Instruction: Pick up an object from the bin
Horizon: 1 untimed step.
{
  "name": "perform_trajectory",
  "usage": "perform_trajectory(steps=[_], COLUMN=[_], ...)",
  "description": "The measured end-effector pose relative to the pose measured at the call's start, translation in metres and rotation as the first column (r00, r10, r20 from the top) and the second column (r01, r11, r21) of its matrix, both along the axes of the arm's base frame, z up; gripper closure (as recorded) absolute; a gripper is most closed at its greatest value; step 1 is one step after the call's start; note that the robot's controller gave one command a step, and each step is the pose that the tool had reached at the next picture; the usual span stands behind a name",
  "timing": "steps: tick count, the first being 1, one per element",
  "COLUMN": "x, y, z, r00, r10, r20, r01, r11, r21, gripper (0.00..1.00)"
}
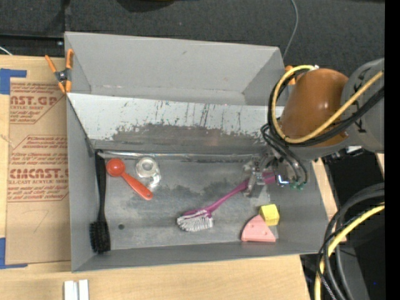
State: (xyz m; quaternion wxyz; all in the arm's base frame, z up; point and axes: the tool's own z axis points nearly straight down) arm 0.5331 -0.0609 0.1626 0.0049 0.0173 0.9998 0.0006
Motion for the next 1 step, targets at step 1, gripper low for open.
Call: perform_trajectory(steps=[1], x=[-0.0003], y=[-0.0009], z=[-0.0237], r00=[1.000], r10=[-0.003], r20=[-0.007], r01=[0.003], r11=[1.000], r21=[0.001], gripper=[1.00])
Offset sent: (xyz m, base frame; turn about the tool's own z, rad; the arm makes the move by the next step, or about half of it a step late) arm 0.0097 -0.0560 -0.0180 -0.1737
